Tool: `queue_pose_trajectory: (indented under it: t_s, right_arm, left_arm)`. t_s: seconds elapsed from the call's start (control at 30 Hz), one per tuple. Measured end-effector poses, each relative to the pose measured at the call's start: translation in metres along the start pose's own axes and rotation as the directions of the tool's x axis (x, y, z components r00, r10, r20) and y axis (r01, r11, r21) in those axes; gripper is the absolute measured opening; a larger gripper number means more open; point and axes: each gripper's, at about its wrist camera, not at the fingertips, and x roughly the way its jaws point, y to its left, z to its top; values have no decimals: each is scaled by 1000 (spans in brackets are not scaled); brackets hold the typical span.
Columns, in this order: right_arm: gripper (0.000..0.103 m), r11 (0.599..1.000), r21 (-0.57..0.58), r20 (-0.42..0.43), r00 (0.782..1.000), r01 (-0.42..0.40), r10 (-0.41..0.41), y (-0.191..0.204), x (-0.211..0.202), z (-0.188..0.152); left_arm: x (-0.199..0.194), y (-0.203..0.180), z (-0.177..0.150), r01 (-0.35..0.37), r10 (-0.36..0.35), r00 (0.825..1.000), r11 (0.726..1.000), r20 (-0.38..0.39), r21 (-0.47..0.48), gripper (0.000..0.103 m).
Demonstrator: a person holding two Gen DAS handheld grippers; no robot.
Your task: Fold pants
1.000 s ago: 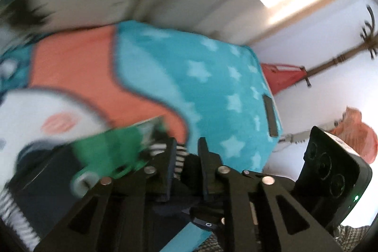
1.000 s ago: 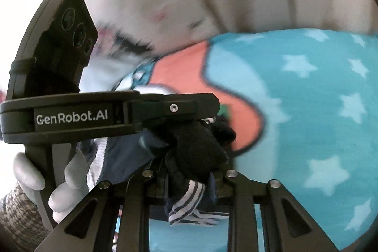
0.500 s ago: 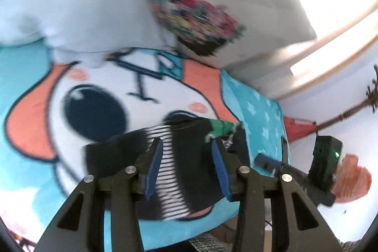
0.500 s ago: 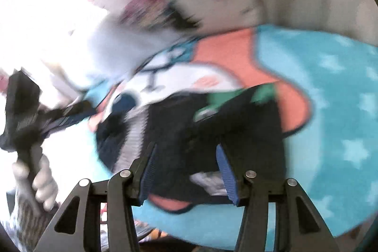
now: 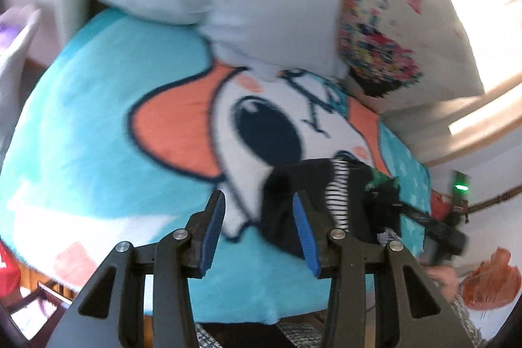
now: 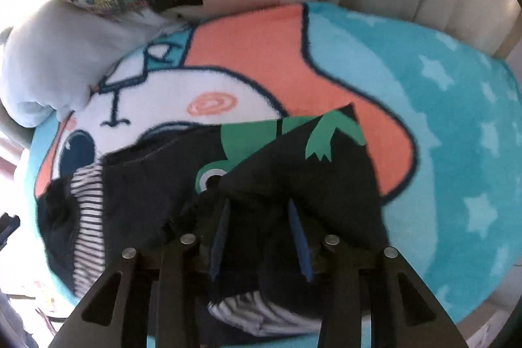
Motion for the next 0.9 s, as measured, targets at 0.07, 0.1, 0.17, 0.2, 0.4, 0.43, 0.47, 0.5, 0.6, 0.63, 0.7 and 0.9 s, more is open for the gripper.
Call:
queue_pose_trajectory:
  t_s: [0.07,0.1,0.17,0.2,0.4,0.43,0.47,0.5,0.6,0.63,0.7,0.9]
  right_arm:
    - [43,1000,1,48,999,5,-5,5,-29,0]
    - [46,1000,2,72,997,-15,15,12,-44,0]
    - [65,993,9,79,990,-114,113,32,-59,1]
    - [68,983,-3,47,982,-182,182,50,-57,2]
    - [72,946,-108,-174,943,-306,285,162,-12,-5]
    - [75,950,-135,-183,950,-280,254,180,-4,-8]
    - [80,955,-168,-182,960,-244,213,194,2,-9]
    - [81,958,-210,-183,970,-197,159,209,11,-10]
    - [82,944,-322,-197,980,-64,-1,237,38,-20]
    - [84,936,-351,-193,980,-22,-50,243,46,-25]
    - [85,924,-382,-146,985,28,-90,249,47,-31]
    - [32,961,-277,-163,986,-20,-26,221,34,-20]
  left_arm:
    - [-1,15,-2,-13,13,1000,999,-2,-41,42]
    - [-1,21,-3,-19,19,1000,998,-3,-60,42]
    - [-1,32,-3,-23,22,1000,995,-5,-101,42]
    - [-1,36,-3,-23,23,1000,993,-6,-116,42]
    - [-18,51,-3,-25,30,999,987,34,-157,42]
    - [-20,54,-5,-24,31,999,986,38,-165,42]
    - [-22,58,-7,-22,29,999,984,39,-176,42]
    - [-23,61,-10,-19,27,999,983,39,-185,42]
    - [-24,69,-16,-5,13,999,977,40,-211,42]
    - [-24,70,-18,0,8,999,977,36,-215,42]
    - [-22,70,-20,9,-3,999,977,32,-214,42]
    - [-15,58,-19,53,-52,999,983,12,-178,42]
